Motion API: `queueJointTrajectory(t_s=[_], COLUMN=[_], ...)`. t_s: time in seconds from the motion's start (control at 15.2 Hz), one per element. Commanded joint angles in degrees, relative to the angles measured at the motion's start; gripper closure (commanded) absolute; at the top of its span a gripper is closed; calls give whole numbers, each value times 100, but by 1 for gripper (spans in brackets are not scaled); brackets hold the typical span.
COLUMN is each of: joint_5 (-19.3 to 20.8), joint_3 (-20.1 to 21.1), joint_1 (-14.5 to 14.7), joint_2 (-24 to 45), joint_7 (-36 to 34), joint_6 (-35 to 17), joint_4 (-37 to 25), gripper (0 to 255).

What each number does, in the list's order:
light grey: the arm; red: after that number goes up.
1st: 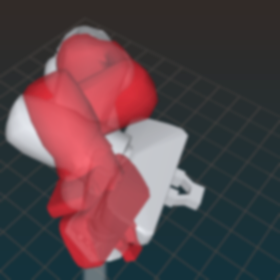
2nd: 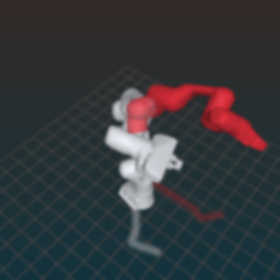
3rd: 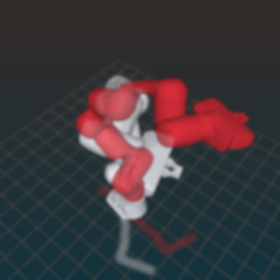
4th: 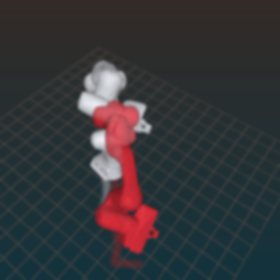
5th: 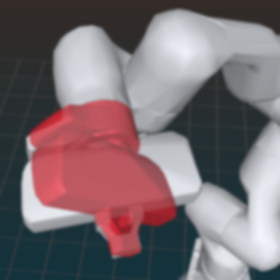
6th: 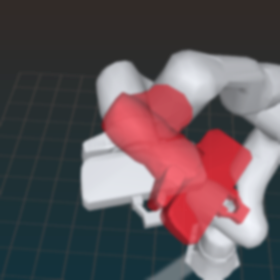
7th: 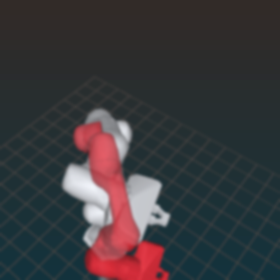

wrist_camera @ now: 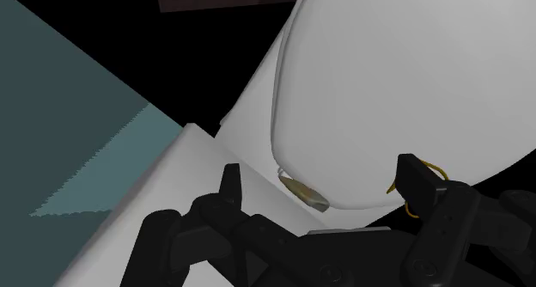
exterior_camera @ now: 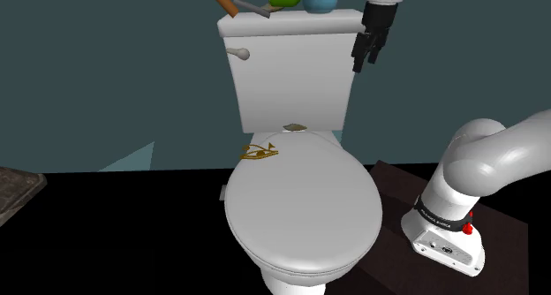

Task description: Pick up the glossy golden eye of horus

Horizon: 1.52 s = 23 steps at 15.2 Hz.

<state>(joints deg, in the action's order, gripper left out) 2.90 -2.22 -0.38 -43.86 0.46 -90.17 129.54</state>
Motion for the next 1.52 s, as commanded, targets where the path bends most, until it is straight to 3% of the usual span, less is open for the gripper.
queueJointTrajectory(t_s=[0.0,0.73,1.45], joint_5=[0,-259,-339], joint_3=[0,338,737], joint_1=[0,479,878], joint_2=[0,1997,4152], joint_7=[0,209,401], joint_6=[0,-1146,-1811], joint_4=[0,-417,-1485], gripper=[0,0,0])
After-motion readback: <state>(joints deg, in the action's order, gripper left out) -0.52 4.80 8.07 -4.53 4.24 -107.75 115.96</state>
